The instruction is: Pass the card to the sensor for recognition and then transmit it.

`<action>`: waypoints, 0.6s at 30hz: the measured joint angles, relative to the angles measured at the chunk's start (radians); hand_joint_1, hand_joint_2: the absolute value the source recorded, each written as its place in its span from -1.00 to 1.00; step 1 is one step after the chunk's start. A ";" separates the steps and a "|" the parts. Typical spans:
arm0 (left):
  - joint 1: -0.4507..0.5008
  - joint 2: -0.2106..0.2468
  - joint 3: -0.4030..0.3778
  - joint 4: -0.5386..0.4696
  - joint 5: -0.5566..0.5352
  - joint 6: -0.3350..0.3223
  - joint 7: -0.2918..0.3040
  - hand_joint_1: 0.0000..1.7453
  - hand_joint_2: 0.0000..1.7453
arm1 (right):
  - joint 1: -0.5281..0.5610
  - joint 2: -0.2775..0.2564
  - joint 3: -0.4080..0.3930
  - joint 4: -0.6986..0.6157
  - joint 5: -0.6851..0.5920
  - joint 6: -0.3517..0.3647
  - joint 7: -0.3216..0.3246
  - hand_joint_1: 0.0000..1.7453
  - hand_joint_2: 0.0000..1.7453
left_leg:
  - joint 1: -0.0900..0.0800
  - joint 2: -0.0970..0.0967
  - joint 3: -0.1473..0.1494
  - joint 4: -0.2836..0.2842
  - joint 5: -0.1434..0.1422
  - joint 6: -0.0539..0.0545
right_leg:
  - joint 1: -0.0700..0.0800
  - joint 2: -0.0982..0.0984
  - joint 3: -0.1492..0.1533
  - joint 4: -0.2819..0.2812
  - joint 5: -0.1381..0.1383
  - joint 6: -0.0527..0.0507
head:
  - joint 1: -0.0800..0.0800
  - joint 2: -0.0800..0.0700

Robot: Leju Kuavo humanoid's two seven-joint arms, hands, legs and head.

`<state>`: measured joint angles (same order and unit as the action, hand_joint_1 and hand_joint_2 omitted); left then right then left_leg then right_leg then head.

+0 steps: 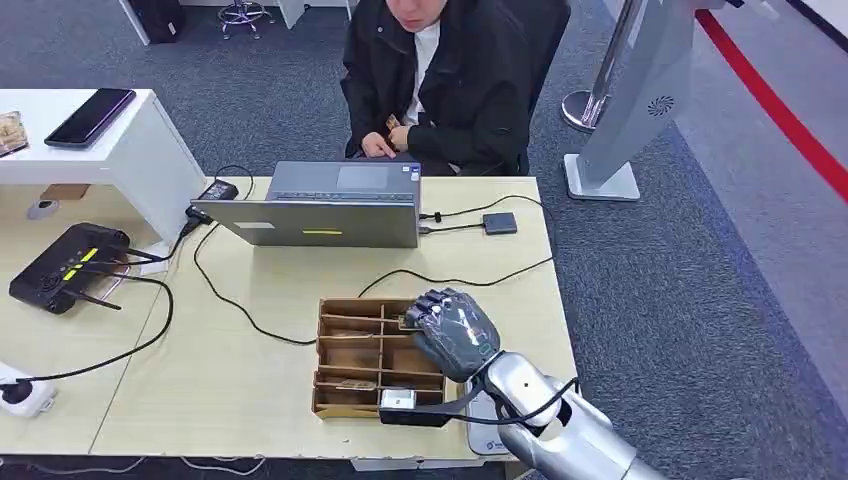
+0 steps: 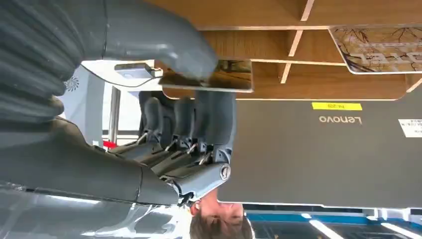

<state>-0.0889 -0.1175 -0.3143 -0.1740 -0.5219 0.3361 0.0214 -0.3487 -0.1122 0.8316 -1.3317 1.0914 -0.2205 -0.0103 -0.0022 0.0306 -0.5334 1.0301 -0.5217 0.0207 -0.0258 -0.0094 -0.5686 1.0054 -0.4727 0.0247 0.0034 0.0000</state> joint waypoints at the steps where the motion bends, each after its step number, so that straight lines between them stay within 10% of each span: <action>1: 0.000 0.000 0.000 0.000 0.000 0.000 0.000 -1.00 -1.00 | -0.001 0.000 0.000 0.001 0.000 0.000 0.000 0.62 1.00 | 0.000 0.000 0.000 0.000 0.000 0.000 | 0.000 0.000 0.000 0.000 0.000 0.000 | 0.000 0.000; 5: 0.000 0.000 0.000 0.000 0.000 0.000 0.000 -1.00 -1.00 | -0.008 0.000 0.000 0.005 0.000 0.000 0.000 0.94 1.00 | 0.000 0.000 0.000 0.000 0.000 0.000 | 0.000 0.000 0.000 0.000 0.000 0.000 | 0.000 0.000; 18: 0.000 0.000 0.000 0.000 -0.005 0.000 0.000 -1.00 -1.00 | -0.013 0.003 0.000 0.010 0.000 -0.003 0.000 0.92 1.00 | 0.000 0.000 0.000 0.000 0.000 0.000 | 0.000 0.000 0.000 0.000 0.000 0.000 | 0.000 0.000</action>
<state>-0.0890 -0.1175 -0.3140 -0.1740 -0.5268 0.3357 0.0217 -0.3617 -0.1087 0.8312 -1.3214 1.0914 -0.2232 -0.0103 -0.0022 0.0307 -0.5333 1.0301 -0.5217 0.0207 -0.0258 -0.0094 -0.5686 1.0054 -0.4727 0.0247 0.0038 0.0000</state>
